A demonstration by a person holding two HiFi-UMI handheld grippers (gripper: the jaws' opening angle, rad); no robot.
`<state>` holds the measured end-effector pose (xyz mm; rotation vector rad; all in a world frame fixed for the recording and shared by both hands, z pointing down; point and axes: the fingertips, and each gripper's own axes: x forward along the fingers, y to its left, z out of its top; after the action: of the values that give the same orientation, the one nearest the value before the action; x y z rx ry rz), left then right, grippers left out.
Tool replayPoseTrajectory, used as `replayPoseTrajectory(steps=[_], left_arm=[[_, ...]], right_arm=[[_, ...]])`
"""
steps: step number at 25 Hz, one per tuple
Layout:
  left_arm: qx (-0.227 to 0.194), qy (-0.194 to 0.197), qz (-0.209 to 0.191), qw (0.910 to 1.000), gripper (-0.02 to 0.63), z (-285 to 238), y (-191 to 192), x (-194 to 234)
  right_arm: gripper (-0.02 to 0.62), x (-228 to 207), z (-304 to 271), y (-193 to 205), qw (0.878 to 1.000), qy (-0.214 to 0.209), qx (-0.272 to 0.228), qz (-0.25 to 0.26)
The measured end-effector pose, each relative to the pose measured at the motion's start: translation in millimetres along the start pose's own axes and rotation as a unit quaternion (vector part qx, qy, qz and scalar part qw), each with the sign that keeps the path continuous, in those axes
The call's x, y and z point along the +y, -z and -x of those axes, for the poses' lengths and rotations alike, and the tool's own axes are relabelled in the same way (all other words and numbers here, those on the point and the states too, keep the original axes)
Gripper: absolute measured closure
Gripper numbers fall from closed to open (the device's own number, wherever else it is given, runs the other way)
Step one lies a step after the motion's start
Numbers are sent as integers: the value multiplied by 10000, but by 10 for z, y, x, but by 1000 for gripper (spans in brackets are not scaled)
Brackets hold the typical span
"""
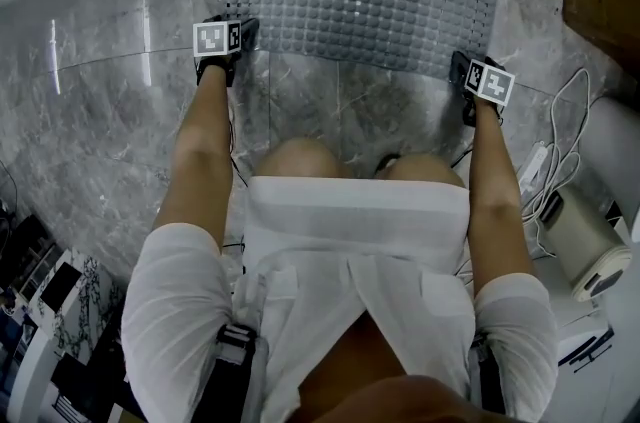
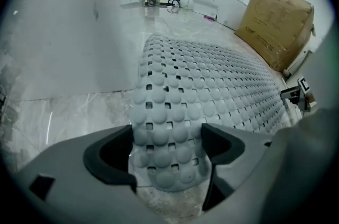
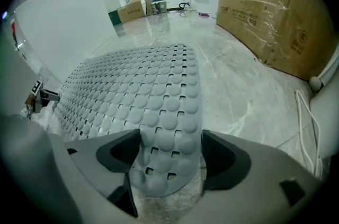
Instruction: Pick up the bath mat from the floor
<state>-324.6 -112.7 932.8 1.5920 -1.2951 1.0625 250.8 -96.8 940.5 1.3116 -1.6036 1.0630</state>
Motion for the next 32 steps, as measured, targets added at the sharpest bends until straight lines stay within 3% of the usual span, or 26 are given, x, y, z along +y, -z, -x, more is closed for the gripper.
replayPoseTrajectory(steps=[5,8,18,26,32], left_arm=[[-53,106,-25,9999,206,-8,18,-16],[-37,123,13,9999,235,8,14,-60],[47,543,-136,9984,543,85,-33,-530],[-252,679,84,9973,558,260,-95,-849],[-506,693,29,9963,560,584,-252,-982]], right_arm=[[247,78,3,-17,9998,-167,-30,-54],[313,190,-8,-34,9996,-272,-22,25],[479,389,81,-28,9978,-655,53,117],[514,346,321,-90,9965,-811,-201,-61],[523,481,653,-353,9943,-916,-548,35]])
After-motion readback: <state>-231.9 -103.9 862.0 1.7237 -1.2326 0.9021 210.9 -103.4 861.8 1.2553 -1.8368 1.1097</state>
